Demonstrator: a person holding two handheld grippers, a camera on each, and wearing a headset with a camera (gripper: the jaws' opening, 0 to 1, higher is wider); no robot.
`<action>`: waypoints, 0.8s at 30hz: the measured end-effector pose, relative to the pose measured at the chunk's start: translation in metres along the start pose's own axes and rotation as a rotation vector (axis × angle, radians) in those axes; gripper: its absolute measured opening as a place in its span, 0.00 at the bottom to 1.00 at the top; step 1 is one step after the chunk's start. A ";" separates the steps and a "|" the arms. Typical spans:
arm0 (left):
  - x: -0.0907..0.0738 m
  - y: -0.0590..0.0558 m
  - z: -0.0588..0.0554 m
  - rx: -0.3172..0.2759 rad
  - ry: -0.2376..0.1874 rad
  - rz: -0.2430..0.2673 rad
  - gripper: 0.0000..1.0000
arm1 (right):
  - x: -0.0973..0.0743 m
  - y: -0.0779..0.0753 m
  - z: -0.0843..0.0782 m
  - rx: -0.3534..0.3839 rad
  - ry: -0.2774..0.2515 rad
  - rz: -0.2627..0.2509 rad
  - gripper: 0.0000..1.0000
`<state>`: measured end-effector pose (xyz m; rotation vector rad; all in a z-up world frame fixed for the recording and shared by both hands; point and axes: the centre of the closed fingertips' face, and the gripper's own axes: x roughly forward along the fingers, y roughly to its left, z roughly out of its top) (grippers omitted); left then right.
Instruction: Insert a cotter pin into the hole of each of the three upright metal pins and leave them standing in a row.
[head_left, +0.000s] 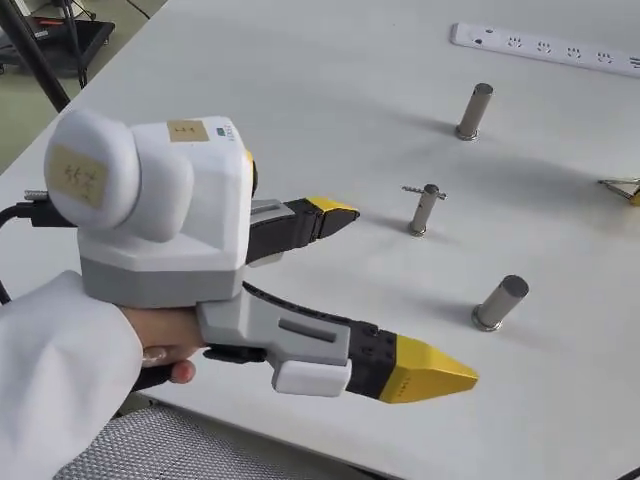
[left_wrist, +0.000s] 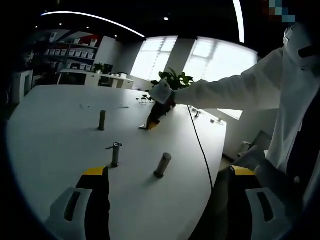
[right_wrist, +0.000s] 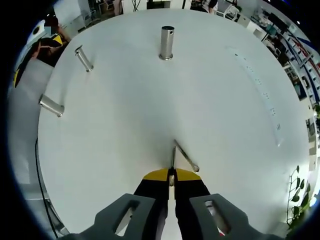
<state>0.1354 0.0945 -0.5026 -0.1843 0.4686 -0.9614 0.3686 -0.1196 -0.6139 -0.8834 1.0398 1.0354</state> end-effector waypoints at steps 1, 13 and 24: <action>0.000 0.000 0.000 0.000 0.001 0.001 0.99 | 0.000 0.001 -0.001 0.002 0.001 -0.003 0.00; -0.001 0.009 0.003 0.006 -0.005 0.038 0.99 | -0.020 0.003 0.016 -0.040 -0.057 -0.037 0.00; 0.000 0.013 0.012 0.026 -0.016 0.036 0.94 | -0.054 0.045 0.044 -0.029 -0.260 -0.112 0.00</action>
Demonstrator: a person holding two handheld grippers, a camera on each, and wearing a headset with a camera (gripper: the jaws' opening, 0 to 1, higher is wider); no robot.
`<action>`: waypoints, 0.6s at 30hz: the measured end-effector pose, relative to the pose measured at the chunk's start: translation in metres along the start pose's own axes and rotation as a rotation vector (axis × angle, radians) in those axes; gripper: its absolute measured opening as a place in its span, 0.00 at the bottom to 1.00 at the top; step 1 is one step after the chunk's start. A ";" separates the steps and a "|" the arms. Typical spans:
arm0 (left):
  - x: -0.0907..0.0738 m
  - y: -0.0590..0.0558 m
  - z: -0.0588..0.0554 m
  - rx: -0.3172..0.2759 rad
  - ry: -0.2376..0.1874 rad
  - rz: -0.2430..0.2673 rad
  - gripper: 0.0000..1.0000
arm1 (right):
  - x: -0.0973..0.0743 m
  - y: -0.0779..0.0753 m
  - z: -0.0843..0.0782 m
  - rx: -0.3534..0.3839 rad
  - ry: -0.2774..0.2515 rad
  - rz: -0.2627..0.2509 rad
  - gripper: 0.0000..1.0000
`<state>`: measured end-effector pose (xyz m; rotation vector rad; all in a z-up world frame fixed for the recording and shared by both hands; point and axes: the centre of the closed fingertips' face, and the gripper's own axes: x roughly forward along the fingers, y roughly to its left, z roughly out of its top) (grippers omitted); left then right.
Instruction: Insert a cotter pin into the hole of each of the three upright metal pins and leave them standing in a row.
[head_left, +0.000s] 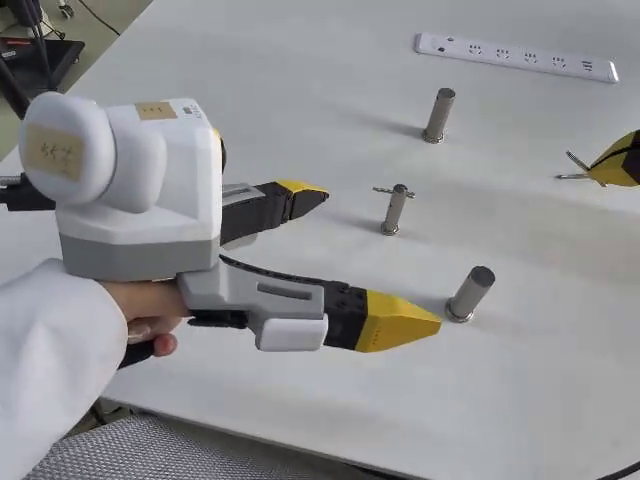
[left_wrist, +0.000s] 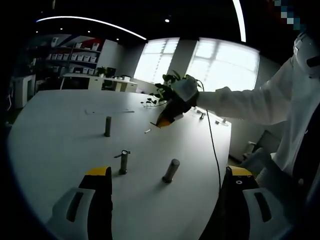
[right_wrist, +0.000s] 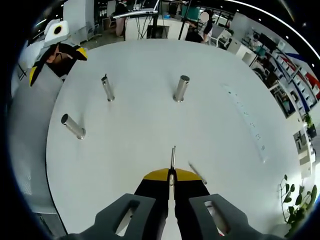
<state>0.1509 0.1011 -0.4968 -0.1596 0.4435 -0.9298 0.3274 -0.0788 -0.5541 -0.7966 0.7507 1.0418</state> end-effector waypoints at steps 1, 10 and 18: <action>0.001 0.001 0.001 0.004 0.000 -0.003 0.93 | -0.002 0.003 0.002 -0.006 -0.011 -0.009 0.00; 0.010 0.007 0.014 0.006 -0.014 -0.018 0.82 | -0.025 0.044 0.031 -0.035 -0.139 -0.045 0.00; 0.027 0.014 0.024 -0.050 -0.036 -0.023 0.69 | -0.045 0.068 0.051 -0.042 -0.262 -0.103 0.00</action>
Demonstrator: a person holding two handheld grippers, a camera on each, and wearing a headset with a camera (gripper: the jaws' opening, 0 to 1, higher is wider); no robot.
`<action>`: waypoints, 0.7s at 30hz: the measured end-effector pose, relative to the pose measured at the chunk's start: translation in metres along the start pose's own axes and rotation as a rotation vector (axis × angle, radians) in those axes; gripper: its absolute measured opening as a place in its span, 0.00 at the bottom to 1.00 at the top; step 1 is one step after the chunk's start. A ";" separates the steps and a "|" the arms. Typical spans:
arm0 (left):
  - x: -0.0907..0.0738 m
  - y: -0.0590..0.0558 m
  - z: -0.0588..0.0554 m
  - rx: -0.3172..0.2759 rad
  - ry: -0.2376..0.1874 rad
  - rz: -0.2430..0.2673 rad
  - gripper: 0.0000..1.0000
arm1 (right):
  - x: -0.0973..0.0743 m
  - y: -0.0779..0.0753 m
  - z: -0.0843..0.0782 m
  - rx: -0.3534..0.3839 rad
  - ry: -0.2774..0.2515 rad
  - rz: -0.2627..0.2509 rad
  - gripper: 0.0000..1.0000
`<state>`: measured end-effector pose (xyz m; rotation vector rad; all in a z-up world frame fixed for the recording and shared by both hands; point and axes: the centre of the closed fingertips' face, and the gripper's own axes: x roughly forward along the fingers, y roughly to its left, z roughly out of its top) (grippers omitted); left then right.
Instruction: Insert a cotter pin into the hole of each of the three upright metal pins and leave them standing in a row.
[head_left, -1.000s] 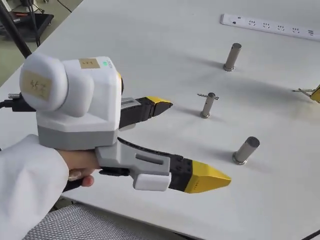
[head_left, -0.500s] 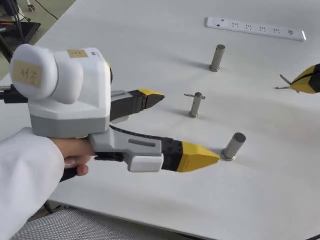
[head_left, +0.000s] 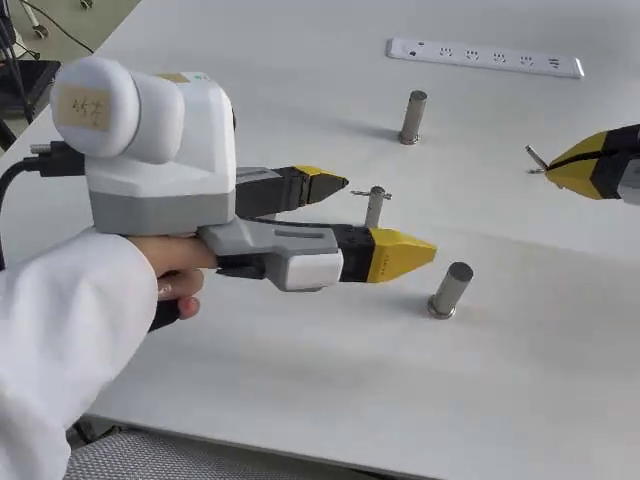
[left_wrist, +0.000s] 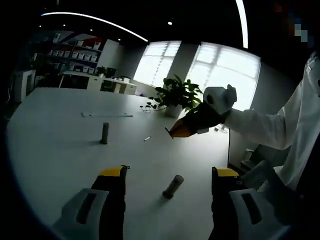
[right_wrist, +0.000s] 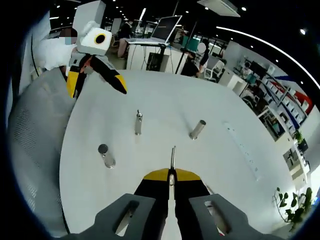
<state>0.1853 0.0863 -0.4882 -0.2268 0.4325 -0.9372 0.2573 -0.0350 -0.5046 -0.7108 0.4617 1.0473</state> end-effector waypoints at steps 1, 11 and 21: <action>0.002 0.000 0.001 -0.005 -0.001 -0.001 0.68 | -0.002 0.005 0.003 0.010 -0.020 0.003 0.00; 0.031 -0.013 0.001 -0.049 0.043 -0.052 0.54 | -0.016 0.042 0.011 -0.054 -0.058 -0.003 0.00; 0.051 -0.033 0.011 -0.110 0.037 -0.129 0.38 | -0.019 0.059 0.022 -0.048 -0.119 -0.011 0.00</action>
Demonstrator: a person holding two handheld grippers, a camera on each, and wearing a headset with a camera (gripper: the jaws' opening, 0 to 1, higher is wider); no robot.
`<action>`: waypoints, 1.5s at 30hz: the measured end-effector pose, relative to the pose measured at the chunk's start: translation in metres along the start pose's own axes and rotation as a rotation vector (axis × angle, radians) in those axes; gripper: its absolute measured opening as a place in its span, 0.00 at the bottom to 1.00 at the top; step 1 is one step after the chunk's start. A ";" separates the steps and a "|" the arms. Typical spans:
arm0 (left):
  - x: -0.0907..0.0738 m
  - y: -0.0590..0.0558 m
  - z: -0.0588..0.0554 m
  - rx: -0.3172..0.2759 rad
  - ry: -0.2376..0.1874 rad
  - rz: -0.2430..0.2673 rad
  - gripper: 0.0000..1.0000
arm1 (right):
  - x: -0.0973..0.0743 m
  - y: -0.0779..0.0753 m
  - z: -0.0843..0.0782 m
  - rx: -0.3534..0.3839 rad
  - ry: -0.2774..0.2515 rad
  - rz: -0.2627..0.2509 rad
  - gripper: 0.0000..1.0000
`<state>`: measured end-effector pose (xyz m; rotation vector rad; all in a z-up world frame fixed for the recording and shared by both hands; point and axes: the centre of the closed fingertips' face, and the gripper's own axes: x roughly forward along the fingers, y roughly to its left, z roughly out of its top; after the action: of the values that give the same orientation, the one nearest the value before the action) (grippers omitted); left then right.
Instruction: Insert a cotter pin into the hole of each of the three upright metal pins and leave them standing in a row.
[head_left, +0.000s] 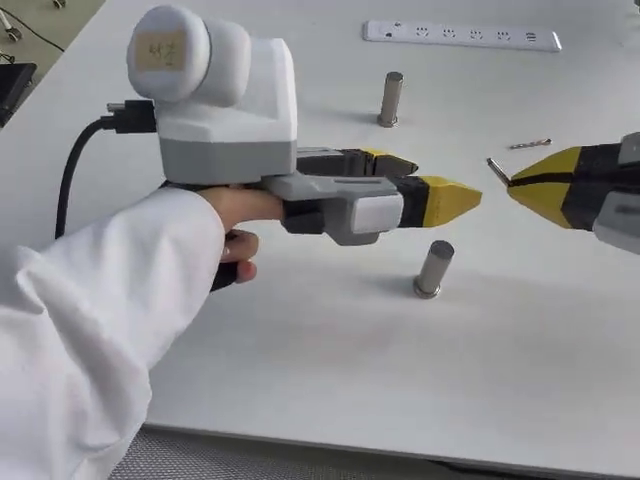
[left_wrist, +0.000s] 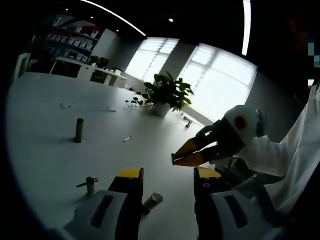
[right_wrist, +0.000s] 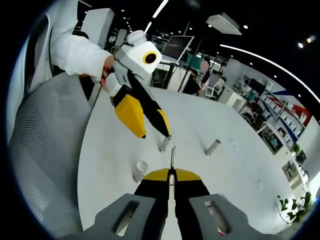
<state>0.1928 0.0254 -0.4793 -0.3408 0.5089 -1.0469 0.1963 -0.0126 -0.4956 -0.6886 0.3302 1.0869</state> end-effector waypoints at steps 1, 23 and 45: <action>0.002 -0.002 0.000 -0.019 0.006 -0.014 0.37 | 0.000 0.000 0.001 -0.002 -0.004 -0.002 0.00; 0.020 -0.020 -0.008 -0.141 0.101 -0.071 0.05 | -0.005 0.018 0.007 -0.114 0.009 -0.012 0.00; 0.014 -0.025 -0.016 -0.188 0.156 -0.081 0.01 | -0.006 0.023 0.011 -0.219 0.035 0.004 0.00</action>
<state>0.1712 0.0007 -0.4834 -0.4513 0.7418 -1.1119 0.1721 -0.0032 -0.4922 -0.9028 0.2444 1.1261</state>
